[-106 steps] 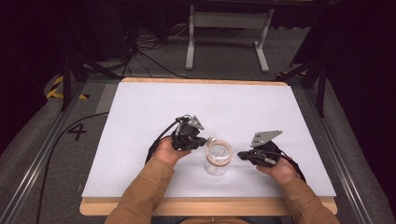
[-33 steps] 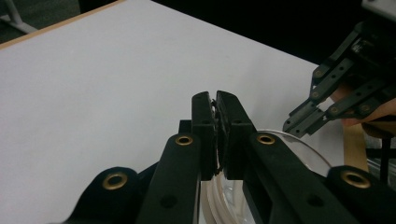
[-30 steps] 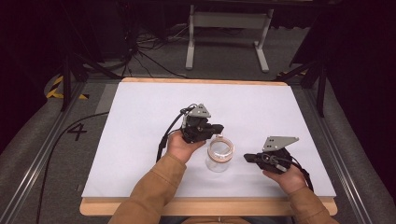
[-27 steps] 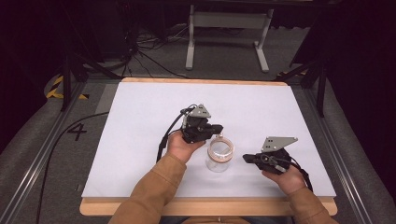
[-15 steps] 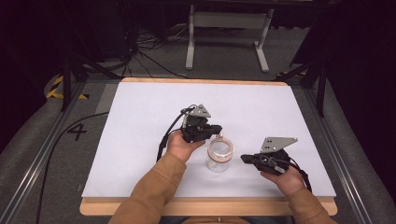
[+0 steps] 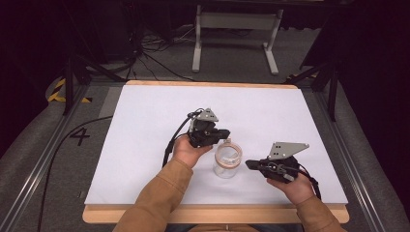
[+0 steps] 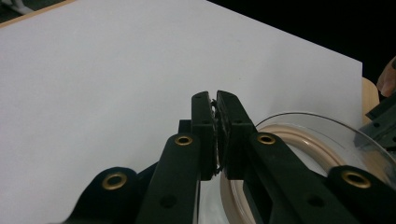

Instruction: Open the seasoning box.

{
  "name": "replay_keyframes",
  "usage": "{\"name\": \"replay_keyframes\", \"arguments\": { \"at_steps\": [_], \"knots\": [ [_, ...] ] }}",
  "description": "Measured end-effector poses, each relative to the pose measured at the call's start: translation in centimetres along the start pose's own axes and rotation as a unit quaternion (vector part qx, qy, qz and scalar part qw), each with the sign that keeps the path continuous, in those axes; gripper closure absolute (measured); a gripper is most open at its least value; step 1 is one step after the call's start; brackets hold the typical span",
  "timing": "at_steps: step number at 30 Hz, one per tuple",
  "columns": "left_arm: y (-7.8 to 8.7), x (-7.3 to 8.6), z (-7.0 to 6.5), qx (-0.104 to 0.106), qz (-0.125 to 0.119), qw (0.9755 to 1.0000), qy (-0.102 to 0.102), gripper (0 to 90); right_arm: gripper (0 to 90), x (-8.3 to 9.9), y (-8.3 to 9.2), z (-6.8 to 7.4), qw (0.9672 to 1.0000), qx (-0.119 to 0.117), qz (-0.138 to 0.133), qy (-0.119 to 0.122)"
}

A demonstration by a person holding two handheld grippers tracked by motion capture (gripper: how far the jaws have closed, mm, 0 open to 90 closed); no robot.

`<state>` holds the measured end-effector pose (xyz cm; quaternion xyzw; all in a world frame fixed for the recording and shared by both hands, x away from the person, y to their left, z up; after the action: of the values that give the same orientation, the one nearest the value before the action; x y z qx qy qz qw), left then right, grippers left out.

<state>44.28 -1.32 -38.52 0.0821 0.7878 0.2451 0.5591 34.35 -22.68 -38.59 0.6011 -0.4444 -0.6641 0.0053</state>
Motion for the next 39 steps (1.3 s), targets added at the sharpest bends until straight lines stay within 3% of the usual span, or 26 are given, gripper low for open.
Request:
{"name": "replay_keyframes", "arguments": {
  "at_steps": [14,36,39],
  "knots": [
    [-0.1,0.0,0.1,0.004,-0.003,1.0000,0.001,86.2,89.6,-0.7,-1.1,1.4,0.9998,-0.020,-0.001,0.001],
    [-0.1,0.1,0.2,0.008,-0.005,0.9999,0.010,86.0,89.5,-0.6,-2.2,1.4,0.9983,-0.042,-0.023,-0.032],
    [0.0,0.1,0.1,-0.003,-0.005,1.0000,0.006,84.0,89.5,-0.7,-2.2,1.4,0.9983,-0.043,-0.026,-0.030]
  ]
}}
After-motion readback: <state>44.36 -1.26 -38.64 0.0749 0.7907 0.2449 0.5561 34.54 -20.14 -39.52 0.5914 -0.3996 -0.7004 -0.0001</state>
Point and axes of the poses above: each handheld gripper's, and its own axes: y roughly backward along the jaws, x roughly out of its underside, z roughly to its left, the point moved 3 cm from there along -y, roughly forward along the jaws, and after that the axes turned 9 degrees about x, right-handed, at the moved point
